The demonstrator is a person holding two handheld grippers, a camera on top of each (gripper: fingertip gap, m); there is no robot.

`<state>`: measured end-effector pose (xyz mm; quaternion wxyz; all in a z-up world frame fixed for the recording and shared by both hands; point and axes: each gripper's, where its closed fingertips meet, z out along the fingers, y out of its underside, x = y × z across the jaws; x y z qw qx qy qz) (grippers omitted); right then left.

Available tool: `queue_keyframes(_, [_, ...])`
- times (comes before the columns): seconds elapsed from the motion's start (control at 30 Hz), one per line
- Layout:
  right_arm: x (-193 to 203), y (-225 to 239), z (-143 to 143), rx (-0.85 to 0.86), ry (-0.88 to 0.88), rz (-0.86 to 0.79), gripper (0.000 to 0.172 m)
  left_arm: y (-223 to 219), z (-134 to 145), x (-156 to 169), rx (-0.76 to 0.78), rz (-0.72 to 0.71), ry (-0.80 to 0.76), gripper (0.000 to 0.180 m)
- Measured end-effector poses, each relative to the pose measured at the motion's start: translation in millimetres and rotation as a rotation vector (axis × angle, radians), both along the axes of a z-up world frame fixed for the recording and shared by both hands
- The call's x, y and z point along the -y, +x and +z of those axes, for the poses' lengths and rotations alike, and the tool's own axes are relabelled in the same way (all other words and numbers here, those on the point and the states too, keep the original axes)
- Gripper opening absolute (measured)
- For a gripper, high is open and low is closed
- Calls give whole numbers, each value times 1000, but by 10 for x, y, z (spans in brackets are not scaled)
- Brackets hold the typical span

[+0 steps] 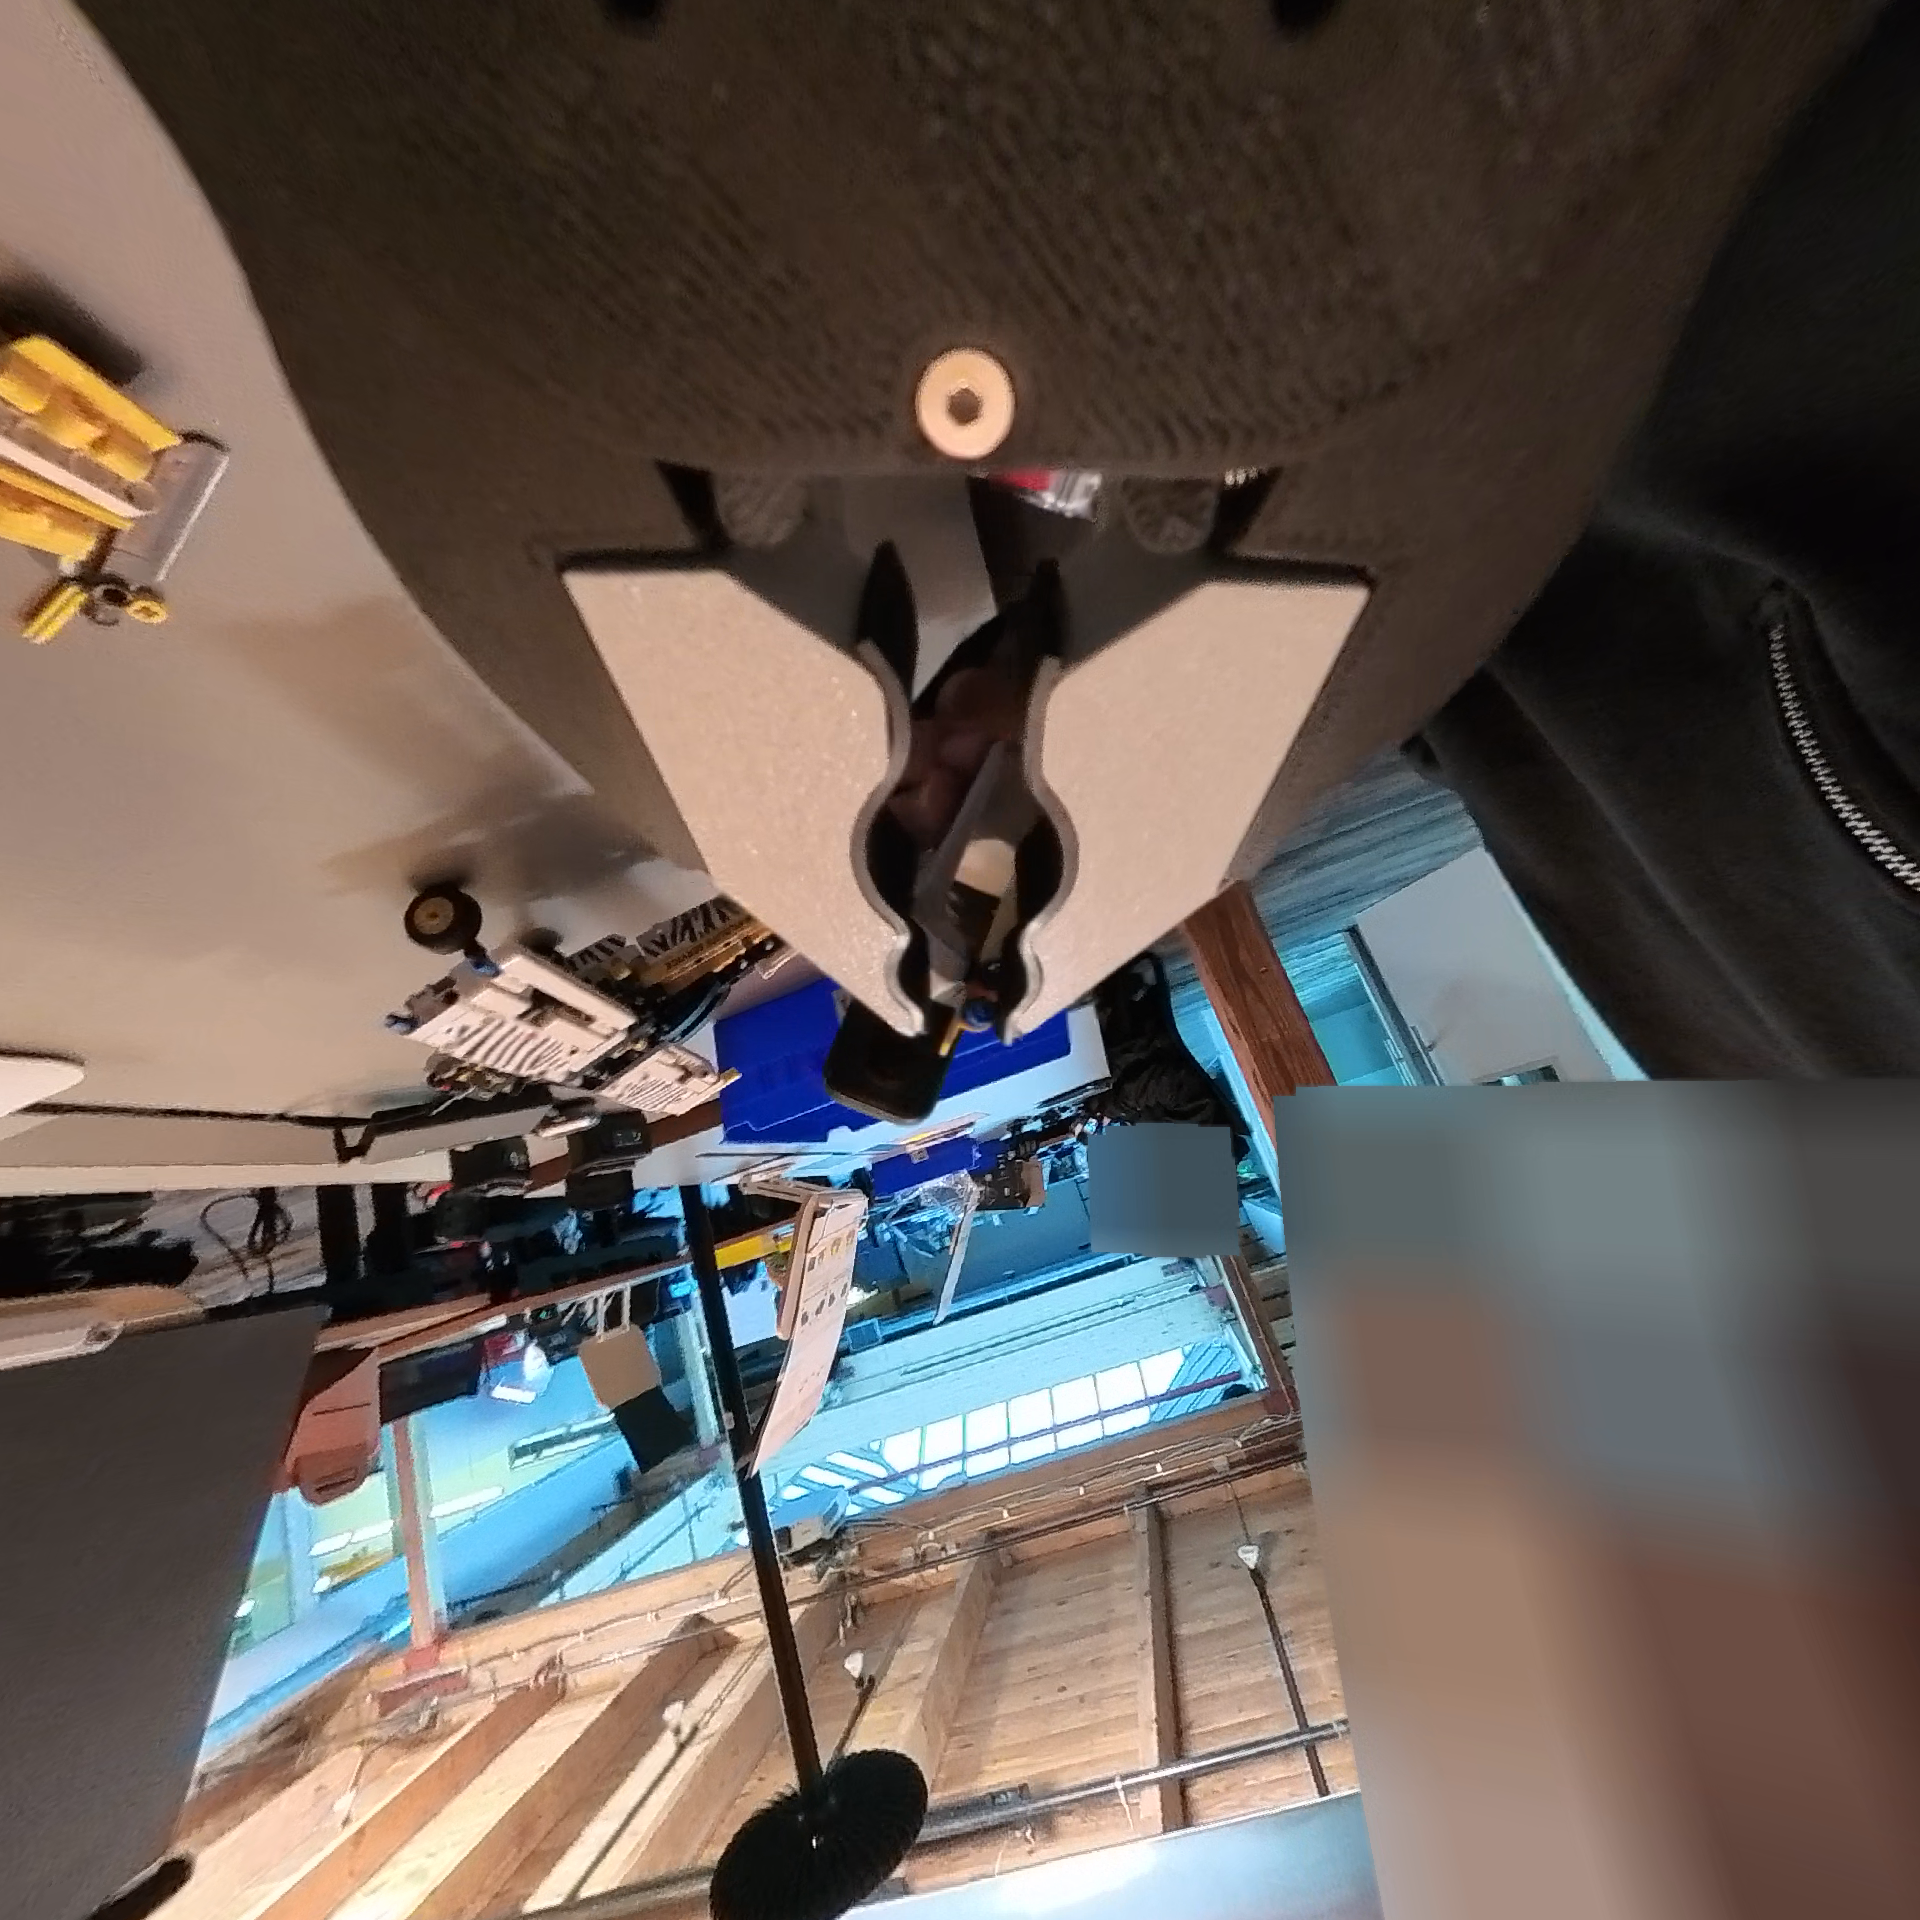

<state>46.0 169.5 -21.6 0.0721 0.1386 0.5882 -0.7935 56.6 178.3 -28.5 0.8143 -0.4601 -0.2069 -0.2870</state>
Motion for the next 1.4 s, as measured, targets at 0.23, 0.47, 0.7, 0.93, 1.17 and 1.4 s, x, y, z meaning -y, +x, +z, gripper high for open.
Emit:
queue_keyframes(0.23, [21, -20, -27, 77, 15, 19, 1, -39, -29, 4, -38, 71, -33, 4])
queue_keyframes(0.47, [66, -103, 126, 182, -112, -18, 0, -120, 118, 74, -44, 330, 79, 5])
queue_keyframes(0.7, [164, -190, 129, 307, -225, -26, 0, -207, 134, 202, 55, 378, 192, 4])
queue_keyframes(0.93, [-542, -526, 380, 423, -555, -194, 1, -309, 133, 855, 187, 516, 446, 5])
queue_keyframes(1.17, [-1, -508, -61, 145, 148, -377, 2, -301, 94, 592, 76, 494, 276, 6])
queue_keyframes(1.4, [-284, -1271, -1343, 377, 622, -509, 2, -457, -146, 579, 114, 503, 167, 4])
